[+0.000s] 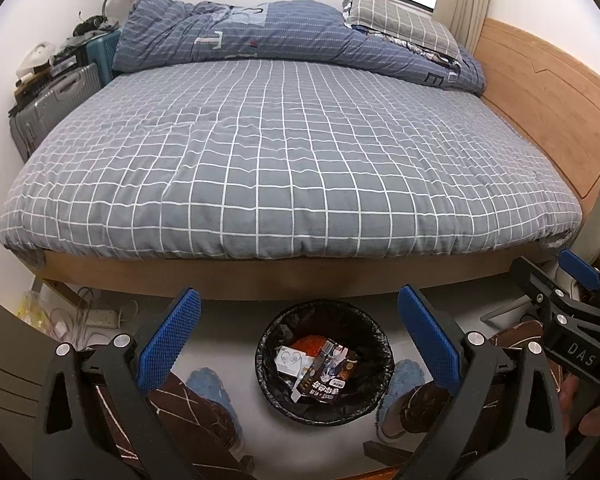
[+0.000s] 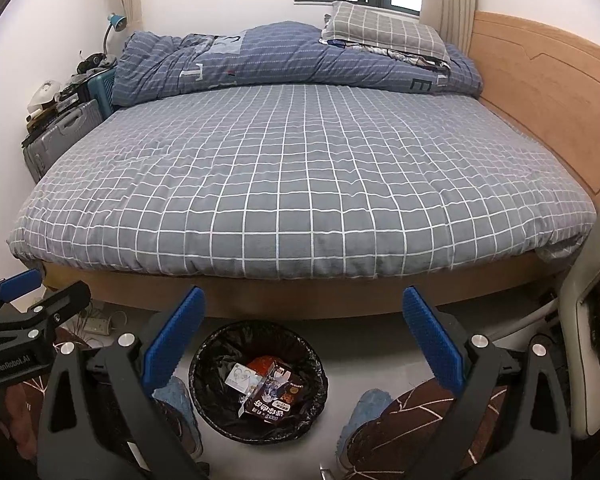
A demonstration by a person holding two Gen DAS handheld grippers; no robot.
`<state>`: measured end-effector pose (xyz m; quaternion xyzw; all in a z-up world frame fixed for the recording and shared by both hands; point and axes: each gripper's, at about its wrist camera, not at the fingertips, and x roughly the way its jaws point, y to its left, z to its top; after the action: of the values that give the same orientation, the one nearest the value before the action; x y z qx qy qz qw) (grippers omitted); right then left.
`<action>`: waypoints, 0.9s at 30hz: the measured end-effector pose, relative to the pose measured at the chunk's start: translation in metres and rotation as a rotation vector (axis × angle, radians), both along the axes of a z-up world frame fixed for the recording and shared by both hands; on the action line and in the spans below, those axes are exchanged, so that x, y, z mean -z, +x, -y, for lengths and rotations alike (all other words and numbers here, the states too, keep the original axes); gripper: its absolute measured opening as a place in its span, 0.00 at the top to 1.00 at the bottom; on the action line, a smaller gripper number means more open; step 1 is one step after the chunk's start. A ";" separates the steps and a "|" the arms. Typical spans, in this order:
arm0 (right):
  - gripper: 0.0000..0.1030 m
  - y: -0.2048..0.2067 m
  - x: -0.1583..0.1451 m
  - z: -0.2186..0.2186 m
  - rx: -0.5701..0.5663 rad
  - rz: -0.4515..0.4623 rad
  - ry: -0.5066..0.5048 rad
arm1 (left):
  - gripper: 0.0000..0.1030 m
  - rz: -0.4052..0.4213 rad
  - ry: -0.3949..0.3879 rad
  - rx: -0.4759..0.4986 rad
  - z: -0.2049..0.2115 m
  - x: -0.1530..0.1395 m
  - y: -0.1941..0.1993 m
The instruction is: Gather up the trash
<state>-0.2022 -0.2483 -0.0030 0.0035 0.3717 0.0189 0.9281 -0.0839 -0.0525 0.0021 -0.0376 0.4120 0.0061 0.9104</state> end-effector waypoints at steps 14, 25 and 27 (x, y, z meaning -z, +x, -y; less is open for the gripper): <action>0.08 0.000 0.002 -0.006 -0.012 -0.002 -0.006 | 0.06 -0.002 0.042 -0.037 -0.002 0.000 -0.002; 0.08 -0.001 0.002 -0.008 -0.014 -0.001 -0.007 | 0.07 0.002 0.060 -0.035 -0.001 0.001 -0.003; 0.08 0.000 0.002 -0.008 -0.014 -0.001 -0.007 | 0.07 0.004 0.059 -0.037 -0.001 0.000 -0.003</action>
<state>-0.2025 -0.2404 -0.0049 -0.0024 0.3724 0.0243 0.9278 -0.0867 -0.0516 0.0017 -0.0182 0.4088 0.0350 0.9118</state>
